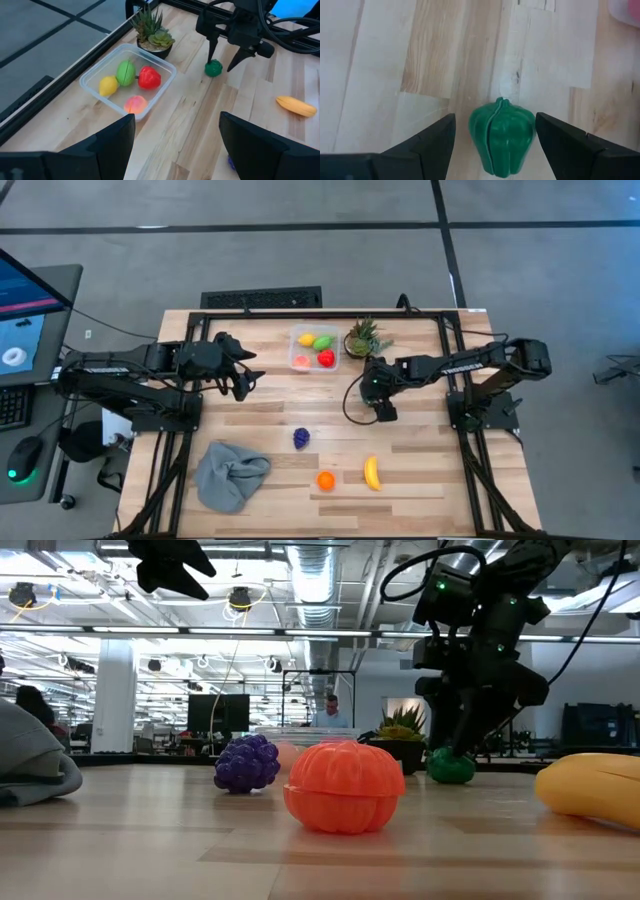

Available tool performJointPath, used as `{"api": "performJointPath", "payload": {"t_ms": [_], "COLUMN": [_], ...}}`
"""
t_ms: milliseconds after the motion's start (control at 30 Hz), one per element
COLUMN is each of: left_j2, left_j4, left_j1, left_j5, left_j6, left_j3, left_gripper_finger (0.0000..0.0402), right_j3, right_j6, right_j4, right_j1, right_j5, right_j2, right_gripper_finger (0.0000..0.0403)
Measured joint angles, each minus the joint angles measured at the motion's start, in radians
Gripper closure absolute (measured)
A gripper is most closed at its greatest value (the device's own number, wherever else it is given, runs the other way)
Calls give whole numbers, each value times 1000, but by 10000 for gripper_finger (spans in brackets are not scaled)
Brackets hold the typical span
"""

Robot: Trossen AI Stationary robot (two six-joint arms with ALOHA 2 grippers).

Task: Pick and placing Produce into tupperware
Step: Put the green bell pepper into the transparent container

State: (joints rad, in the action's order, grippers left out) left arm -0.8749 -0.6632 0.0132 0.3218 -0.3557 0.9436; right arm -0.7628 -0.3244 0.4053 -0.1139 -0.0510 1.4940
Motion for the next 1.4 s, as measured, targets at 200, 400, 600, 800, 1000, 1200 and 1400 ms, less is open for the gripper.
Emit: {"api": "performJointPath", "payload": {"t_ms": [200,400,600,800,1000,1200,1400], "left_j2": [0,0,0,0,0,0,0], "left_j4": [0,0,0,0,-1,-8,-10], "left_j1": [0,0,-7,-17,-26,-26,-26], "left_j5": [0,0,0,0,-1,-1,-1], "left_j6": [0,1,4,9,10,11,19], "left_j3": [0,0,0,0,0,0,0], "left_gripper_finger": [123,123,123,123,123,123,123], "right_j3": [0,0,0,0,0,-1,-3], "right_j6": [37,72,107,115,127,143,147], "right_j4": [0,0,1,1,2,6,-7], "right_j1": [0,0,-10,-15,-20,-27,-27], "right_j5": [-2,-2,-3,-3,-3,0,0], "right_j2": [0,0,0,0,0,0,35], "right_gripper_finger": [105,105,105,105,87,37,32]}}
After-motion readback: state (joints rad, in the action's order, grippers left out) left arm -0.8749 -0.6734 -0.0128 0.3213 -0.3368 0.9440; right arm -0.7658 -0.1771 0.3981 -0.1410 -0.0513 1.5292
